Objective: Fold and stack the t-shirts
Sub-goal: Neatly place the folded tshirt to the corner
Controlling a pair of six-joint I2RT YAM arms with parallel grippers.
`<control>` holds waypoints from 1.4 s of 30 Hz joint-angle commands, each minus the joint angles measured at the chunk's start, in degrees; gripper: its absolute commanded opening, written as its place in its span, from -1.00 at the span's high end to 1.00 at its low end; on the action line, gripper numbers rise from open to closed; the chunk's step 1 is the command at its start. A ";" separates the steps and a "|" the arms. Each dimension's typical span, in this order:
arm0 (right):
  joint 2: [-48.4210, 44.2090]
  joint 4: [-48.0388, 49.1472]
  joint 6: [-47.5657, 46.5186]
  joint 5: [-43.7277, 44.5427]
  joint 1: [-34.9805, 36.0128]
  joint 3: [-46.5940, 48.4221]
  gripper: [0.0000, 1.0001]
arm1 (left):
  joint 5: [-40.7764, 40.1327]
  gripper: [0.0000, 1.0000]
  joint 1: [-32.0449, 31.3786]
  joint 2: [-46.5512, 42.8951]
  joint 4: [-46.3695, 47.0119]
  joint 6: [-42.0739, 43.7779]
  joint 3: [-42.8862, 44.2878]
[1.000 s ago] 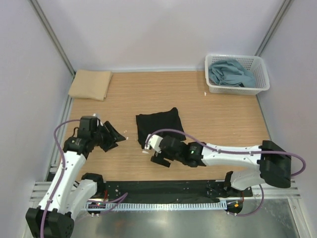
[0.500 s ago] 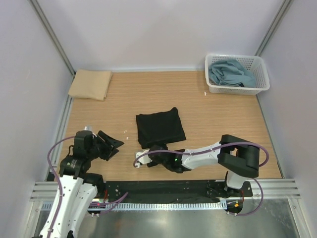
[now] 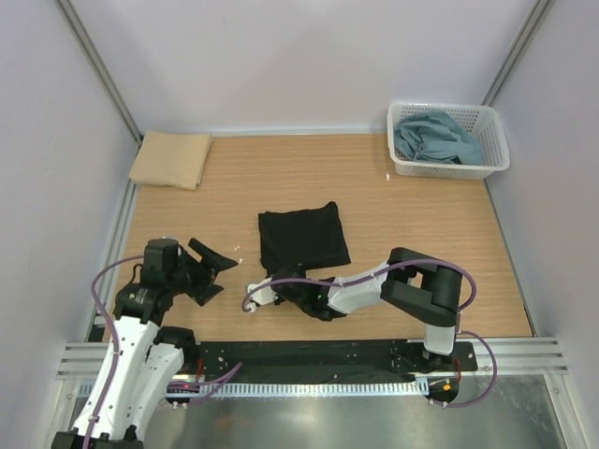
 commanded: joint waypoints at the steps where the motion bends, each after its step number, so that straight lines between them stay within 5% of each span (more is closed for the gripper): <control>1: -0.96 0.64 0.82 -2.55 -1.06 2.35 0.62 | 1.03 -0.62 0.36 2.59 5.45 -2.82 1.27; 8: -7.98 -4.80 4.06 -8.52 -5.01 3.84 0.97 | 5.59 -0.67 0.36 14.89 20.88 -3.88 -0.13; 20: -14.50 -12.28 7.24 -19.08 -12.05 5.95 0.97 | 18.18 -0.92 0.36 49.78 52.36 -9.06 3.11; 42: -16.08 -10.44 14.00 -21.54 -15.57 9.38 0.97 | 16.33 -0.96 -3.68 68.42 61.89 -18.38 6.63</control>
